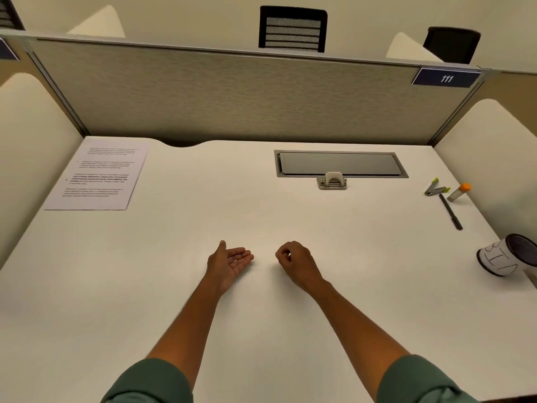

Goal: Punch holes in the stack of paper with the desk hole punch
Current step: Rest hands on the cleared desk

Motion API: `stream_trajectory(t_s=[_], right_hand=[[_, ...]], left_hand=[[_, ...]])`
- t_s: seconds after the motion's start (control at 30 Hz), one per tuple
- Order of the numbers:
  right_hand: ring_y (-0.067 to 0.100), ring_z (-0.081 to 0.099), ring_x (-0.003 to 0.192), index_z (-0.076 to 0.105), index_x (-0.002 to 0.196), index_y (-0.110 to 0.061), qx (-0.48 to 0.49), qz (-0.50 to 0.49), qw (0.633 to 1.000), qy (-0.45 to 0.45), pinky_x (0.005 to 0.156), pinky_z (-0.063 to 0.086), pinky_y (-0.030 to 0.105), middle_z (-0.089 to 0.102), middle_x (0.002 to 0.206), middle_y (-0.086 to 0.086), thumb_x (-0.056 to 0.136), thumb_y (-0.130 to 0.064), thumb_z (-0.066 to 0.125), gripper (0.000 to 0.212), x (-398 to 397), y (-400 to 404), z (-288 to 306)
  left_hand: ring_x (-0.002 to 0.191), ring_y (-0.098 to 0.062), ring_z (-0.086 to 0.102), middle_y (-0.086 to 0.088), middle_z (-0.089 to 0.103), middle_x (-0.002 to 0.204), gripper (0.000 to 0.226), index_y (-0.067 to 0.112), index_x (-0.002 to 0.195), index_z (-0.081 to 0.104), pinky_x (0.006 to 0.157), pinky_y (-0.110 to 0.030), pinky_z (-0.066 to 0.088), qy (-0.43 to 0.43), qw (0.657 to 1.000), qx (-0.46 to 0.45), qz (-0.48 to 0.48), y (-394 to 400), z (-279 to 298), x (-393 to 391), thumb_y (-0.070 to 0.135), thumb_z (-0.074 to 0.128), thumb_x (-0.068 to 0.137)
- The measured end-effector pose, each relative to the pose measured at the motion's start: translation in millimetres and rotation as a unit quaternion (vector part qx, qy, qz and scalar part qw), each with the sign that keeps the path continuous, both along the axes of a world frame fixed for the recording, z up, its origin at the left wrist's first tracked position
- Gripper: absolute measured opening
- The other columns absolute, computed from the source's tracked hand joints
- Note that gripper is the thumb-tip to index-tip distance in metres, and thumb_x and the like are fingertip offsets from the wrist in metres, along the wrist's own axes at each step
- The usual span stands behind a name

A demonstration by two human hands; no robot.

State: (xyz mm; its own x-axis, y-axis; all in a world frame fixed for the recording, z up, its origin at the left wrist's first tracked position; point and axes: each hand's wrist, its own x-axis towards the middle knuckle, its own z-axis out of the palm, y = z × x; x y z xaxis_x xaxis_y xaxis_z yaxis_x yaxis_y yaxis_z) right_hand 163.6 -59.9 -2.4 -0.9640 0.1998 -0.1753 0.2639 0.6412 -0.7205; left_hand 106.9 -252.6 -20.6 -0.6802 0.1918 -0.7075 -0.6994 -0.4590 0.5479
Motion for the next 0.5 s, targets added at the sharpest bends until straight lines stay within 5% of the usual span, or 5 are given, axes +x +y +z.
stream_trajectory(t_s=[0.27, 0.5], right_hand=[[0.014, 0.059, 0.086, 0.066, 0.097, -0.013, 0.022, 0.050, 0.998, 0.039, 0.077, 0.050, 0.030, 0.065, 0.101, 0.003, 0.094, -0.019, 0.054, 0.014, -12, -32, 14], [0.016, 0.062, 0.083, 0.073, 0.097, -0.020, 0.132, 0.081, 0.988, 0.021, 0.070, 0.053, 0.033, 0.064, 0.092, 0.000, 0.096, -0.026, 0.048, 0.026, -8, -25, 25]], left_hand=[[0.093, -0.035, 0.069, -0.029, 0.068, 0.100, 0.068, -0.012, 0.101, 0.061, 0.076, -0.037, 0.055, 0.010, 0.999, 0.046, -0.027, 23, 13, 7, 0.048, 0.030, 0.103], [0.081, -0.025, 0.073, -0.021, 0.072, 0.093, 0.041, -0.008, 0.101, 0.064, 0.076, -0.034, 0.058, 0.064, 0.997, 0.011, -0.047, 54, 16, 21, 0.028, 0.045, 0.103]])
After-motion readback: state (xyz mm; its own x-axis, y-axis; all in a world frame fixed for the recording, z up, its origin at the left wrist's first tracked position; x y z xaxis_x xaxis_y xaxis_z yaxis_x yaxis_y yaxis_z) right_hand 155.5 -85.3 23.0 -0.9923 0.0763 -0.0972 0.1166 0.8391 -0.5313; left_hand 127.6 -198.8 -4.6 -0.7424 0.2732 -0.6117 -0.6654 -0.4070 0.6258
